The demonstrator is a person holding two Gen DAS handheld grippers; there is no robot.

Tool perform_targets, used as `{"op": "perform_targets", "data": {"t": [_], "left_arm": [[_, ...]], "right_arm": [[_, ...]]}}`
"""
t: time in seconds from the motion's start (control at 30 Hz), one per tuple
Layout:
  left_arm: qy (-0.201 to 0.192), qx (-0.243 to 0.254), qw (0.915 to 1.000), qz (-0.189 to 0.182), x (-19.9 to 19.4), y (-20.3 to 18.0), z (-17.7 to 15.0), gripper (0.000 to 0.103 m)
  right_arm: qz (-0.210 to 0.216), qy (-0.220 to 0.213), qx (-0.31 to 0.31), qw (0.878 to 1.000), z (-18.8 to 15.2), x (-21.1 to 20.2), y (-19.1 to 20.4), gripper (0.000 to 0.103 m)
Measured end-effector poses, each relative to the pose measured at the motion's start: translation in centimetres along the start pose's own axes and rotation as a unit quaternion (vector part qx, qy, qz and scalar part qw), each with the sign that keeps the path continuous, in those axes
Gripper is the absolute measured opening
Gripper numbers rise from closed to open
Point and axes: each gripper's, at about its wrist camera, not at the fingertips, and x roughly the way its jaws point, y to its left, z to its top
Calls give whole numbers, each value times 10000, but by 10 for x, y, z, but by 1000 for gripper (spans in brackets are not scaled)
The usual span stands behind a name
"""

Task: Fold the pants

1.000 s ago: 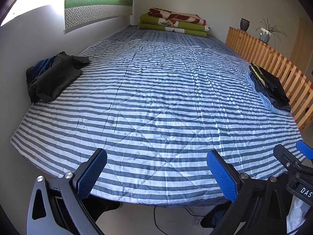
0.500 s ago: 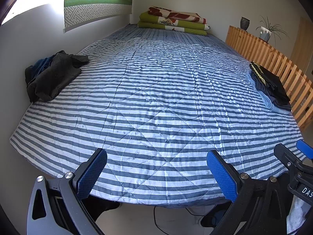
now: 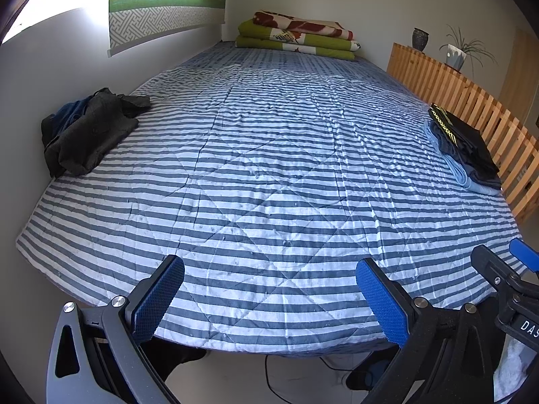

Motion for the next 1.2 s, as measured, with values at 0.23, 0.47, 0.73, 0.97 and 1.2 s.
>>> {"op": "perform_targets", "data": {"t": [0.23, 0.47, 0.73, 0.97, 1.2], "left_arm": [[-2, 9, 10000, 4, 0, -2, 1, 103], [1, 32, 10000, -8, 1, -4, 3, 103], [24, -19, 10000, -2, 5, 1, 4, 103], [10, -80, 10000, 29, 9, 12, 5, 103], [-120, -192, 9996, 164, 14, 34, 18, 103]], "right_arm": [[7, 1, -2, 10000, 0, 0, 0, 101], [13, 5, -10, 10000, 1, 1, 0, 101], [28, 35, -68, 10000, 3, 6, 5, 101], [92, -50, -277, 9996, 8, 8, 19, 101], [320, -79, -402, 9986, 22, 20, 38, 101]]}}
